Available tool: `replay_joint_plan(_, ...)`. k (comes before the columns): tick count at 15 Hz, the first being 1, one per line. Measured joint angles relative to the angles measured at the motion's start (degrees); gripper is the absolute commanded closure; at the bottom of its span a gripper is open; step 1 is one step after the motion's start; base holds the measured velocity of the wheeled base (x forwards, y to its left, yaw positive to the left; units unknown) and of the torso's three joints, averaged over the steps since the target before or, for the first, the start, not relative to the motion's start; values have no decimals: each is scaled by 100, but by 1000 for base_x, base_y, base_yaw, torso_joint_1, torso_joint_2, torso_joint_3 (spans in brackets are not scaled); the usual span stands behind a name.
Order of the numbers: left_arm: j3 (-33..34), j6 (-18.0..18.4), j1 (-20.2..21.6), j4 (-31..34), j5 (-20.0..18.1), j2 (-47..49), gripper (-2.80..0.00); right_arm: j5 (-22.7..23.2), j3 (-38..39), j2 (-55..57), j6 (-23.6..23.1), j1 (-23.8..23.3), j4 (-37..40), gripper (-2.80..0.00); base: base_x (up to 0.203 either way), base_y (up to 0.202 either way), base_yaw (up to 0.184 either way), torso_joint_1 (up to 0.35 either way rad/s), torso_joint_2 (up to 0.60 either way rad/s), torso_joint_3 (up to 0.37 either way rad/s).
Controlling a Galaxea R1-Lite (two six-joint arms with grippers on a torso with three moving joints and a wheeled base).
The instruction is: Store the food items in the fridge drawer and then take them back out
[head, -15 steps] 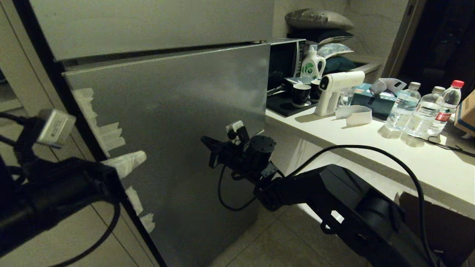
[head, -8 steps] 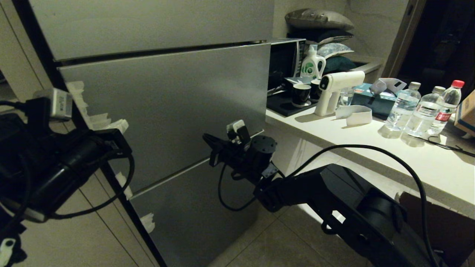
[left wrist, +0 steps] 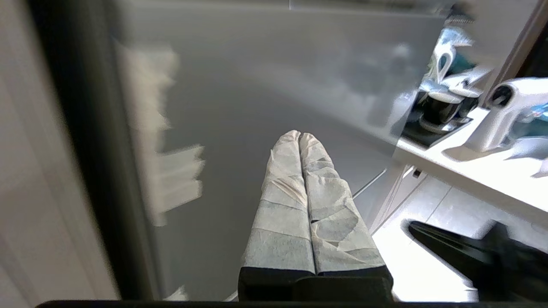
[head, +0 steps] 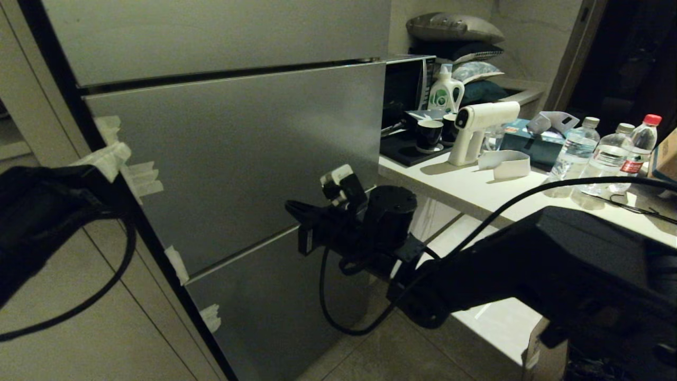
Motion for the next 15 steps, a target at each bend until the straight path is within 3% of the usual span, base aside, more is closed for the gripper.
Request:
replay_joint_plan(3, 352, 138, -9, 1173, -50, -1326, 0, -504, 1658, -1532, -295, 223, 0, 0, 0, 0, 0, 0, 0, 0)
replay_joint_plan(6, 909, 250, 30, 2819, -85, -2858, 0, -1151, 3088, -3335, -412, 350, 17, 0, 0, 0, 0, 0, 0, 0)
replay_joint_plan(9, 1496, 300, 483, 4529, -169, -4118, 0, -1777, 4002, -5089, -440, 114, 161, 0, 0, 0, 0, 0, 0, 0)
replay_joint_plan(12, 2332, 402, 1222, 5145, -408, -5138, 0, -2017, 4639, -7112, -517, -1288, 1149, 0, 0, 0, 0, 0, 0, 0)
replay_joint_plan(15, 2843, 472, 1353, 5269, -817, -5723, 0, -2103, 5332, -9352, -617, -2765, 3174, 0, 0, 0, 0, 0, 0, 0)
